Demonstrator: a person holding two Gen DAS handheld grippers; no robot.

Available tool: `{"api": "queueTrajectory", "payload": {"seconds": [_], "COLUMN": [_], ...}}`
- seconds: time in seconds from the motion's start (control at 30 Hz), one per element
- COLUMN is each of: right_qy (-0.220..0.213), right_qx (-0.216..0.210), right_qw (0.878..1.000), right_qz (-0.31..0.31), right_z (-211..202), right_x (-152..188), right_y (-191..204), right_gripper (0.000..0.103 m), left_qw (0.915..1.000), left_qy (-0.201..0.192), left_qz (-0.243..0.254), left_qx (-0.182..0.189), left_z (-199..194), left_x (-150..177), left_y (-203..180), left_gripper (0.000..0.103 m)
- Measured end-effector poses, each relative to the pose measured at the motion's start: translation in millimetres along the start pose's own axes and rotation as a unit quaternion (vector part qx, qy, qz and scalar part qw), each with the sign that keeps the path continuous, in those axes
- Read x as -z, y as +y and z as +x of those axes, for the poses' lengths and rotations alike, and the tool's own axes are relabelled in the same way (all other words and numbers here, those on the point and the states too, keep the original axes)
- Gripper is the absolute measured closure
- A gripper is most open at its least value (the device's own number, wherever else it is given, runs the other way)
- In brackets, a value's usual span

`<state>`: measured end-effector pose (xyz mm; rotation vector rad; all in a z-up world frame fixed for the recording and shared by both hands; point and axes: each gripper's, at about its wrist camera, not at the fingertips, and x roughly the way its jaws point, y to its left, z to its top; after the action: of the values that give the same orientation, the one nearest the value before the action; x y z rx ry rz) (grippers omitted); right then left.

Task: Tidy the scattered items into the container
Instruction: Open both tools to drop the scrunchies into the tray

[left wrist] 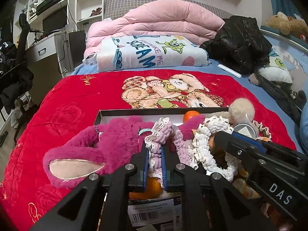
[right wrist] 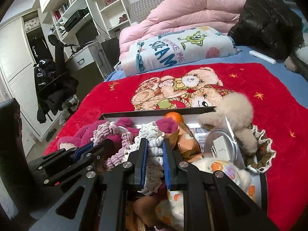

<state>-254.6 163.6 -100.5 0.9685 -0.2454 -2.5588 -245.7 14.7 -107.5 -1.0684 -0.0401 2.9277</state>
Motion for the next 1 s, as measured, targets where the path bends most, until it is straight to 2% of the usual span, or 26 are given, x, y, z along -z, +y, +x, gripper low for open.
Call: {"api": "queueTrajectory", "payload": {"seconds": [0.13, 0.2, 0.27, 0.3, 0.37, 0.4, 0.5, 0.53, 0.57, 1.0], "right_qy": [-0.002, -0.001, 0.0, 0.001, -0.001, -0.003, -0.008, -0.007, -0.008, -0.014], "right_qx": [-0.012, -0.012, -0.019, -0.028, -0.048, -0.052, -0.051, -0.05, -0.044, -0.043], "right_qw": [1.0, 1.0, 1.0, 0.999, 0.999, 0.998, 0.999, 0.999, 0.999, 0.999], "right_qz": [0.008, 0.011, 0.015, 0.018, 0.021, 0.02, 0.008, 0.003, 0.002, -0.005], "right_z": [-0.5, -0.2, -0.2, -0.9, -2.9, -4.2, -7.8, -8.2, -8.6, -12.7], "right_x": [-0.9, -1.2, -1.2, -1.6, -2.7, -3.3, -4.4, -4.5, -4.4, -6.6], "right_y": [-3.1, -4.2, -4.8, -4.9, -3.8, -2.6, 3.1, 5.6, 6.8, 10.3], "right_gripper": [0.085, 0.082, 0.075, 0.072, 0.056, 0.052, 0.026, 0.007, 0.0, 0.0], "left_qw": [1.0, 0.9998, 0.9993, 0.9991, 0.9987, 0.9984, 0.9987, 0.9988, 0.9988, 0.9983], "left_qy": [0.002, 0.006, 0.01, 0.008, 0.004, -0.002, -0.009, -0.01, -0.012, -0.007], "left_qz": [0.004, 0.012, 0.03, 0.035, 0.039, 0.042, 0.039, 0.036, 0.036, 0.036], "left_qx": [-0.003, -0.011, -0.022, -0.021, -0.031, -0.038, -0.032, -0.03, -0.032, -0.045], "left_z": [0.4, 1.2, 1.8, 1.1, -2.5, -5.1, -12.1, -14.9, -17.1, -20.6], "left_x": [-0.3, -1.3, -1.6, -2.1, -3.7, -4.2, -7.1, -8.1, -9.1, -10.0], "left_y": [-1.2, -3.1, -7.6, -9.4, -11.5, -12.2, -9.1, -7.7, -7.2, -5.1], "left_gripper": [0.092, 0.08, 0.042, 0.035, 0.0, 0.0, 0.0, 0.0, 0.0, 0.0]}}
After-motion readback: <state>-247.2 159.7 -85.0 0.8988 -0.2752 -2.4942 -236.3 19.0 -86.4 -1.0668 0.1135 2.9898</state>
